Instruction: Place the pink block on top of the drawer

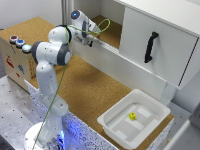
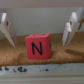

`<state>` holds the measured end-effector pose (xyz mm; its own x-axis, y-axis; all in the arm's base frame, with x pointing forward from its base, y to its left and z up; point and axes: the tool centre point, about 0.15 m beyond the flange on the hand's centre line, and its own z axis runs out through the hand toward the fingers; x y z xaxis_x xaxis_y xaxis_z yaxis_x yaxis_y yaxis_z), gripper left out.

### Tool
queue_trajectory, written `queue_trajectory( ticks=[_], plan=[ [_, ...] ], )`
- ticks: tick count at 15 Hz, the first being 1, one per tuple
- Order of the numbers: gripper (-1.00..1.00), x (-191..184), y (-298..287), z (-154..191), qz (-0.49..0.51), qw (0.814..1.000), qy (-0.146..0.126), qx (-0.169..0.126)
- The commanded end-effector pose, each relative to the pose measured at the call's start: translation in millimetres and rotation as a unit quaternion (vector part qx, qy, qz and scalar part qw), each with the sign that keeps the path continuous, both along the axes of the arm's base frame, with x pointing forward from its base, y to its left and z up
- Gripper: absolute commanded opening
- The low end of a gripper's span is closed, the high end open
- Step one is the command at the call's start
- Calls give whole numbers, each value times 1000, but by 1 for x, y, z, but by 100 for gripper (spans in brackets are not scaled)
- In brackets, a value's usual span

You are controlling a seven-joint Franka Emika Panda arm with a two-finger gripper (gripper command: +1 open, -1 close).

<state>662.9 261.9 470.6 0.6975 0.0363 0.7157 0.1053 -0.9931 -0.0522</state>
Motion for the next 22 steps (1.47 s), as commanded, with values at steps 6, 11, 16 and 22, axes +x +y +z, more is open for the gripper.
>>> queue_trajectory(
  ticks=[6,11,16,22],
  plan=[
    [-100,6,8,-20,-90,995,8,-49],
    [-100,2,6,-20,-97,995,3,-31],
    [-100,-32,2,21,-95,994,-46,27],
    [-100,-101,-17,32,-76,994,-60,60]
  ],
)
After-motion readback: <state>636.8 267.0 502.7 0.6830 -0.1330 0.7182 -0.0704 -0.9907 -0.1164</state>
